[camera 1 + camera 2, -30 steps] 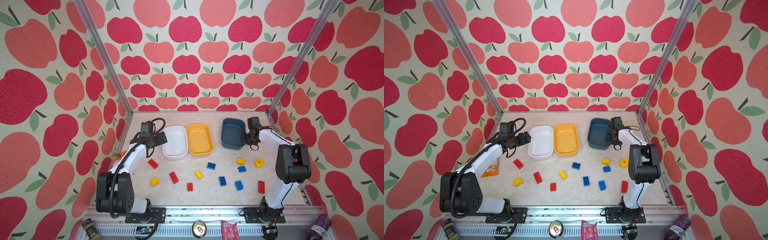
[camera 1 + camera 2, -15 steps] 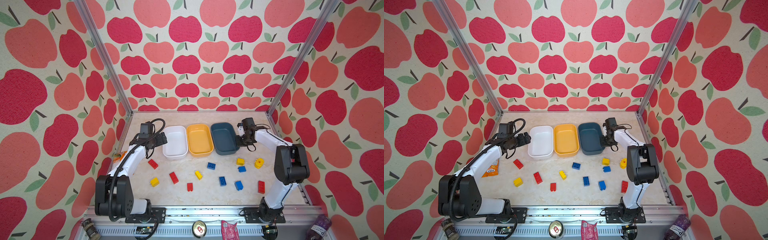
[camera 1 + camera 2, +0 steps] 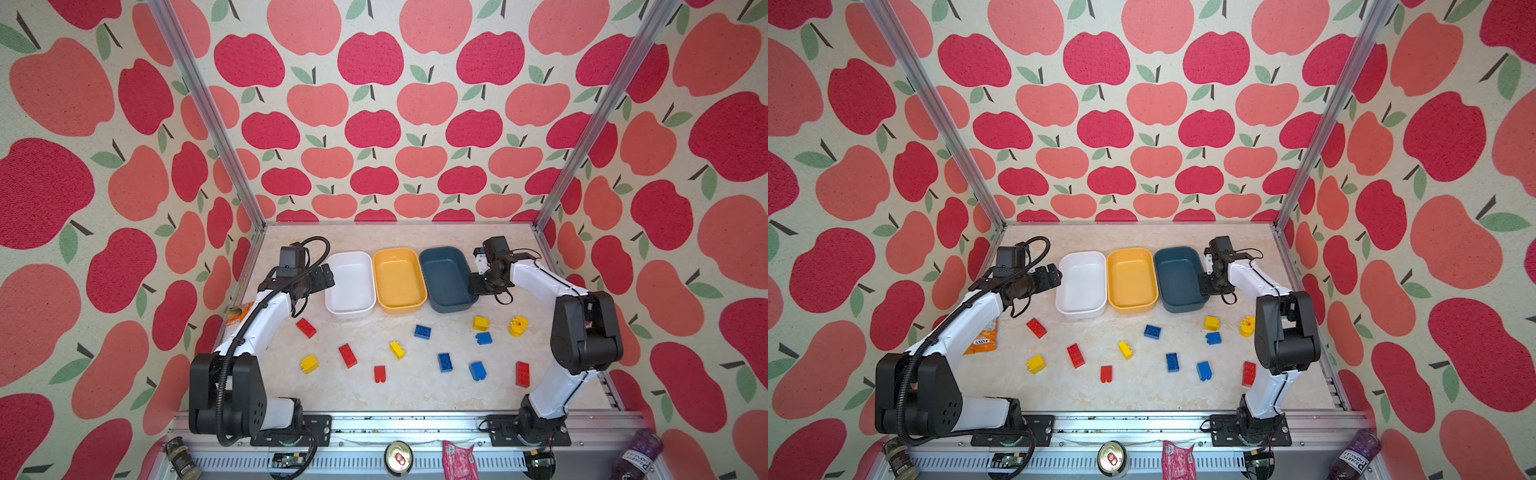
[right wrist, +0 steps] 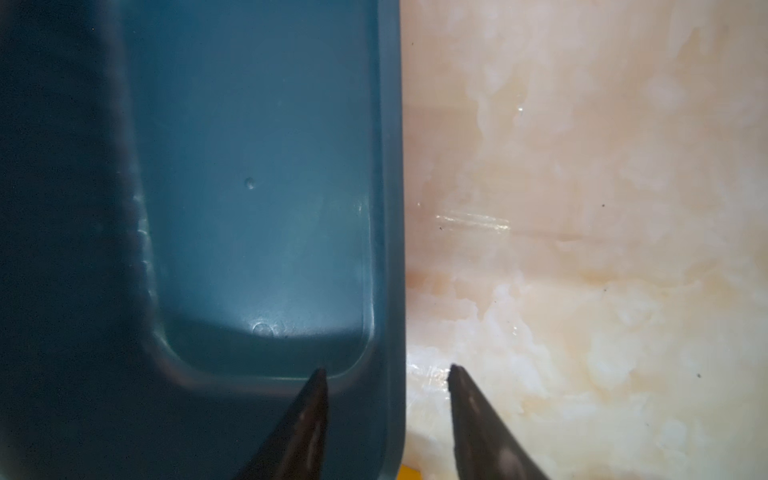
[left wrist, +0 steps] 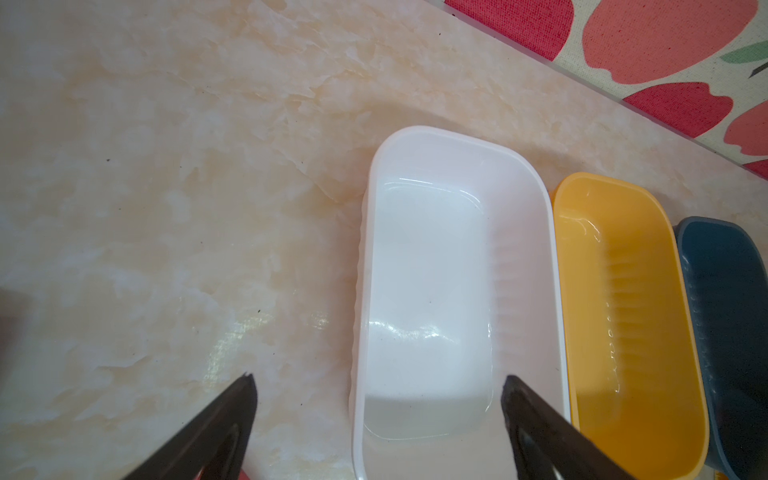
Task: Sort the legos into containers by color
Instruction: 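Release the teal tray and move the right gripper over the round yellow brick, then lower the right gripper and grasp the round yellow brick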
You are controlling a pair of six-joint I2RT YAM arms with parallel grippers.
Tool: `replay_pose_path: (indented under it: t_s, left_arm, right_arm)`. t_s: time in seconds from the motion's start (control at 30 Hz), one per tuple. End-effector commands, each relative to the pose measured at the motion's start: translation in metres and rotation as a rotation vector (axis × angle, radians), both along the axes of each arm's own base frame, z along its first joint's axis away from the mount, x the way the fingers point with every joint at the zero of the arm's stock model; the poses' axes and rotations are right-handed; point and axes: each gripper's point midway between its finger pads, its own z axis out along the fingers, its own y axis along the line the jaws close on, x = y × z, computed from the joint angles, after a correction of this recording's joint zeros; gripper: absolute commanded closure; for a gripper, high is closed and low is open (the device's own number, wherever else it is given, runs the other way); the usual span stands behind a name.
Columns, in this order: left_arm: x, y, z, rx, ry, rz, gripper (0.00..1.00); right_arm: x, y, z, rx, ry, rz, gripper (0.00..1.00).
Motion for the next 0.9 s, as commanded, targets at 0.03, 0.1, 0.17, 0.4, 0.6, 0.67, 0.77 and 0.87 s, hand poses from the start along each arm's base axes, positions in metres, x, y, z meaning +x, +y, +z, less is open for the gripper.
replay_pose_path:
  t_s: [0.03, 0.1, 0.17, 0.4, 0.6, 0.67, 0.77, 0.87]
  left_arm:
    - [-0.007, -0.003, 0.004, -0.016, -0.006, -0.006, 0.05]
    - [-0.008, -0.003, 0.005, -0.016, -0.007, -0.002, 0.05]
    - [-0.01, -0.003, 0.006, -0.013, -0.006, 0.004, 0.05]
    - [-0.022, -0.004, 0.002, -0.023, 0.003, 0.023, 0.04]
    - [-0.027, -0.005, -0.002, -0.039, 0.006, 0.031, 0.04]
    - [-0.027, -0.006, -0.004, -0.04, 0.009, 0.029, 0.04]
    - [-0.025, -0.007, -0.006, -0.044, 0.012, 0.025, 0.04]
    - [-0.024, -0.008, -0.006, -0.05, 0.012, 0.021, 0.04]
  right_arm:
    - [-0.004, 0.0, 0.031, 0.053, -0.04, -0.043, 0.35]
    - [-0.006, -0.006, 0.04, 0.065, -0.049, -0.083, 0.31]
    - [-0.011, -0.017, 0.049, 0.072, -0.05, -0.142, 0.27]
    - [-0.051, -0.074, 0.044, 0.076, 0.05, -0.45, 0.15]
    - [-0.089, -0.118, 0.031, 0.016, 0.161, -0.616, 0.11]
    - [-0.096, -0.127, 0.028, 0.001, 0.178, -0.643, 0.1]
    - [-0.102, -0.135, 0.018, 0.014, 0.207, -0.686, 0.09]
    - [-0.105, -0.135, 0.004, 0.032, 0.235, -0.704, 0.09]
